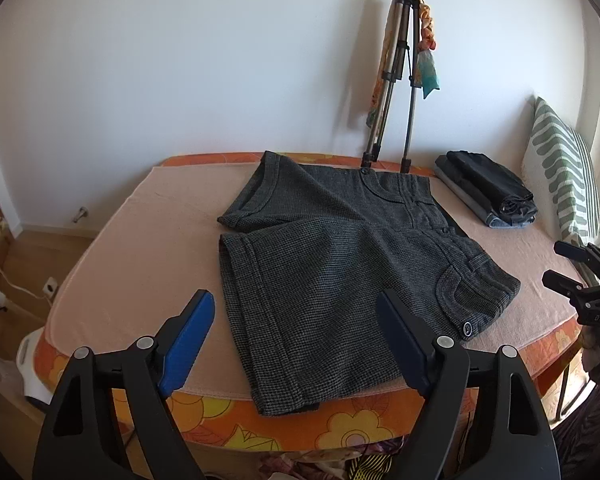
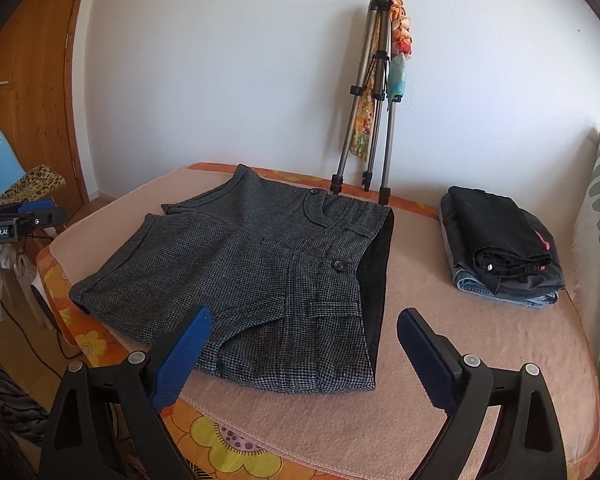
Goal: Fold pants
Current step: 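Grasp one leg hem with the left tool while the right tool grasps the other hem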
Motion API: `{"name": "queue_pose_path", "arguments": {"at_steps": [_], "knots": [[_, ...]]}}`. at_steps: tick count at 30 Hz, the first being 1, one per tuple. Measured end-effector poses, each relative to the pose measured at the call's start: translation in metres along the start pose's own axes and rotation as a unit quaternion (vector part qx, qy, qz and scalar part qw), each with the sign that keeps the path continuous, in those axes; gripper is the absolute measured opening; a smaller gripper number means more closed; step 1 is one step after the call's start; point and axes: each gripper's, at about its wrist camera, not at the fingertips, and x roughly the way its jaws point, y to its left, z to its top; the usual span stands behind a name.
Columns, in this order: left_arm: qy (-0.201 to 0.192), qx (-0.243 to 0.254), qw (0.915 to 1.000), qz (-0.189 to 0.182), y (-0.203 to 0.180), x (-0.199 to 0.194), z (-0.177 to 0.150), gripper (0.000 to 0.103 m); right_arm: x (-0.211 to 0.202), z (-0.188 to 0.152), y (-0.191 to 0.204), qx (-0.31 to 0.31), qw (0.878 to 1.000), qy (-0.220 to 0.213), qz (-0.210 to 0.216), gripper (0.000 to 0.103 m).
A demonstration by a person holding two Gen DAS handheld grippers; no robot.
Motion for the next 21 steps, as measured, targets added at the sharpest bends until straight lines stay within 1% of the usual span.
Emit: {"name": "queue_pose_path", "arguments": {"at_steps": [1,2,3,4,7,9,10,11,12,15,17,18,20,21], "knots": [[0.007,0.005,1.0,0.0,0.003,0.001,-0.003,0.074,0.003,-0.002,0.001,-0.01,1.0,0.007,0.008,0.087],[0.015,0.009,0.9998,0.0,0.006,0.002,-0.006,0.072,0.006,-0.004,0.001,-0.021,1.0,0.015,0.016,0.081],[0.023,0.013,0.9997,-0.002,0.009,0.003,-0.009,0.067,0.01,-0.006,0.003,-0.035,0.999,0.023,0.024,0.077],[0.031,0.017,0.9993,-0.008,0.011,0.005,-0.012,0.058,0.013,-0.008,0.005,-0.049,0.998,0.029,0.029,0.076],[0.068,0.006,0.9965,-0.049,0.019,0.014,-0.02,0.039,0.02,-0.014,0.011,-0.07,0.995,0.049,0.046,0.072],[0.091,0.004,0.9933,-0.071,0.019,0.02,-0.025,0.03,0.025,-0.017,0.019,-0.078,0.993,0.063,0.069,0.064],[0.099,0.015,0.9921,-0.075,0.016,0.022,-0.028,0.027,0.027,-0.019,0.024,-0.089,0.991,0.069,0.076,0.061],[0.104,0.031,0.9912,-0.075,0.012,0.021,-0.03,0.026,0.03,-0.02,0.029,-0.102,0.989,0.073,0.079,0.056],[0.107,0.049,0.9901,-0.076,0.008,0.021,-0.032,0.026,0.032,-0.022,0.034,-0.114,0.987,0.077,0.079,0.053],[0.122,0.099,0.9848,-0.075,-0.005,0.02,-0.035,0.026,0.037,-0.027,0.046,-0.141,0.982,0.086,0.088,0.053],[0.149,0.133,0.9767,-0.08,-0.009,0.024,-0.04,0.026,0.041,-0.03,0.054,-0.153,0.979,0.095,0.094,0.053],[0.158,0.15,0.9727,-0.081,-0.012,0.025,-0.042,0.026,0.044,-0.032,0.058,-0.158,0.977,0.1,0.099,0.05],[0.162,0.185,0.9662,-0.079,-0.019,0.025,-0.046,0.027,0.049,-0.035,0.068,-0.181,0.973,0.107,0.095,0.046],[0.164,0.199,0.9631,-0.077,-0.022,0.024,-0.048,0.027,0.051,-0.037,0.072,-0.192,0.971,0.107,0.092,0.046]]}}
